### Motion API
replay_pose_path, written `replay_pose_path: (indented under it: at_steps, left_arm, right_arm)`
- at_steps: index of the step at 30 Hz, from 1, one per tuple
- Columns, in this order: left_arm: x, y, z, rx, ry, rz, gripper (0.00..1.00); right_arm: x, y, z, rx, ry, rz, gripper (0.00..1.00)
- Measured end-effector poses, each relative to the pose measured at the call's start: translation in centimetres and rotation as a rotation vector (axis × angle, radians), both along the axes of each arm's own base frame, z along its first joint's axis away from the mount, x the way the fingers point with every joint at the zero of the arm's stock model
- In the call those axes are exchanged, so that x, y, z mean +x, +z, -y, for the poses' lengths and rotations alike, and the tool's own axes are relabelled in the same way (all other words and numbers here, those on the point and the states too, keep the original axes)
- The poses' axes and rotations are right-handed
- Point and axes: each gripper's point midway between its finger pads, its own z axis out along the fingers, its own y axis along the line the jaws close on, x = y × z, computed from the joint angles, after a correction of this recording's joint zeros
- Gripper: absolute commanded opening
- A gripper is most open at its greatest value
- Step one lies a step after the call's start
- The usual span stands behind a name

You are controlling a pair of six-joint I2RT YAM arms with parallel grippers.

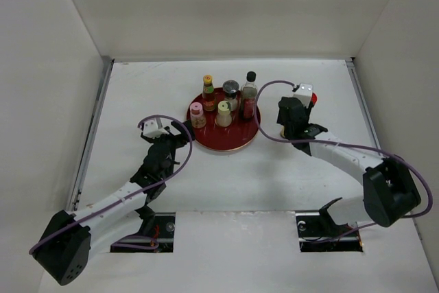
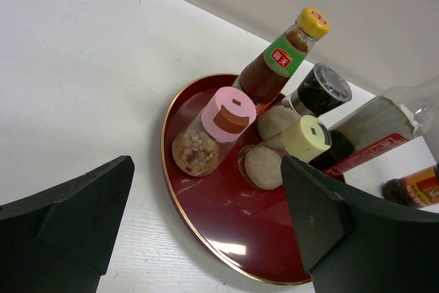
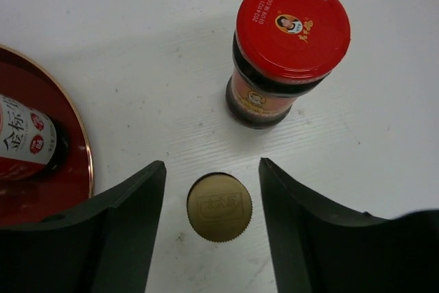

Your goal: Organize the condiment bottles

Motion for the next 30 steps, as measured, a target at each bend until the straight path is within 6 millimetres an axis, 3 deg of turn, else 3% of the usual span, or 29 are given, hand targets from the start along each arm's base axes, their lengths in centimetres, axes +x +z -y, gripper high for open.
replay_pose_path:
  at_steps: [4, 8, 11, 15, 19, 24, 30]
  left_arm:
    - [0.0, -0.1, 0.0, 0.001, 0.000, -0.003, 0.89]
    - [0.1, -0.1, 0.0, 0.001, 0.002, -0.003, 0.92]
    - [0.1, -0.1, -0.2, -0.003, 0.007, -0.002, 0.96]
    - [0.1, -0.8, -0.6, -0.004, 0.023, -0.012, 1.00]
    - [0.2, -1.2, -0.8, -0.001, 0.037, -0.022, 1.00]
    - [0.2, -1.1, -1.3, -0.003, 0.062, -0.020, 1.00]
    - [0.2, -1.5, -2.1, -0.001, 0.092, -0.025, 1.00]
  right_arm:
    - [0.4, -0.5, 0.0, -0.018, 0.002, -0.015, 0.41]
    - [0.1, 0.2, 0.0, -0.029, 0.007, 0.001, 0.38]
    - [-1.3, 2.1, -1.2, -0.032, 0.053, 0.038, 0.38]
    - [-3.7, 5.9, -6.3, 0.030, 0.209, 0.127, 0.38]
    - [-4.5, 7.6, -13.1, 0.083, 0.373, 0.153, 0.38]
    - [-3.8, 5.9, -20.9, 0.120, 0.522, 0.133, 0.38]
    - [-2.2, 3.0, -26.5, 0.095, 0.602, 0.099, 0.39]
